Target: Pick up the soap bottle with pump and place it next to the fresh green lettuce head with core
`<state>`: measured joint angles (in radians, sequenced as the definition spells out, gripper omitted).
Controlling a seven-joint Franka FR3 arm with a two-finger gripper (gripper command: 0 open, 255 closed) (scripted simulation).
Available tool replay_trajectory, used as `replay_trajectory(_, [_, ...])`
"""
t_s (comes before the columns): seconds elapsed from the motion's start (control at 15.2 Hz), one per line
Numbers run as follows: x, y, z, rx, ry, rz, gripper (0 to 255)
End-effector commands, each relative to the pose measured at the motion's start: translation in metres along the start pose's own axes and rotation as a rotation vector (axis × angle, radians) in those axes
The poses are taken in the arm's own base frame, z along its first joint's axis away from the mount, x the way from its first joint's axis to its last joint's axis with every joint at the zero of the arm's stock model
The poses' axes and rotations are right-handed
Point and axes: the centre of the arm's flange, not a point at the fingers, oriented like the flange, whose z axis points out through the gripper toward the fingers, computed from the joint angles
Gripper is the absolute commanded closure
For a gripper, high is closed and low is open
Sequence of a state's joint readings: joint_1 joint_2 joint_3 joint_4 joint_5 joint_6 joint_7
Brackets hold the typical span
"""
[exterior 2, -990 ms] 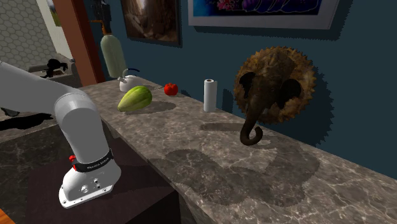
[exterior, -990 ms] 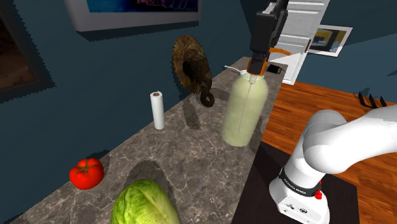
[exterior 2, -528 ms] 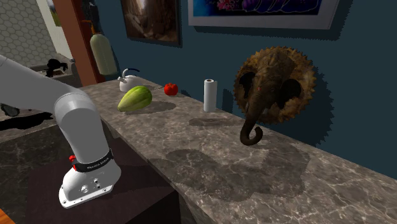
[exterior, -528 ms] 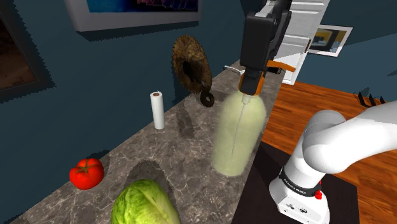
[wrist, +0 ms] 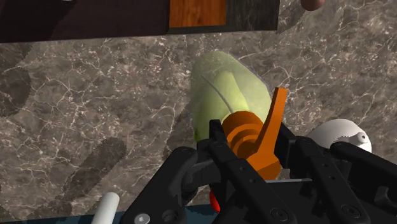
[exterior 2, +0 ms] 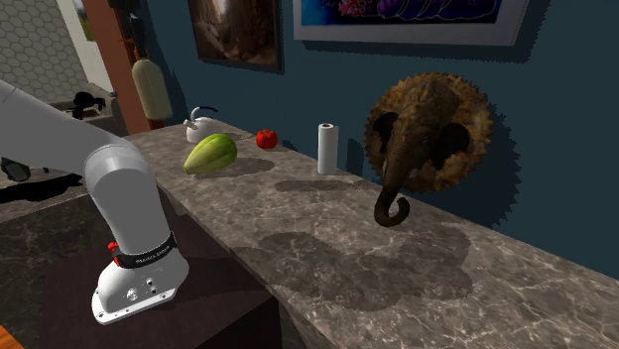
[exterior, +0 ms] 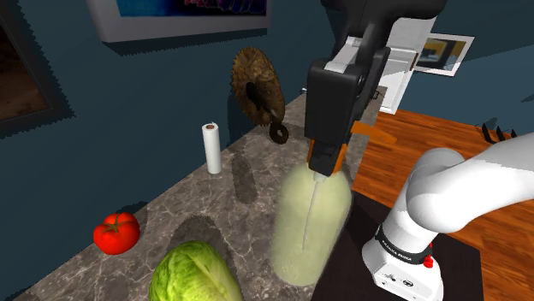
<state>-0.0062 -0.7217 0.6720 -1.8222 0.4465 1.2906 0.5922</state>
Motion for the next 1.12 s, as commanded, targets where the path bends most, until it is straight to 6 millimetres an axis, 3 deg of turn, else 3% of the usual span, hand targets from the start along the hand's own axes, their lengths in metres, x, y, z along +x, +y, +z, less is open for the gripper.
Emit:
replay_trajectory(0.0, [0.0,-0.001,0.012,0.0,0.0,0.0,255])
replay_trajectory(1.06, [-0.003,0.0,0.096,0.0,0.0,0.0,255])
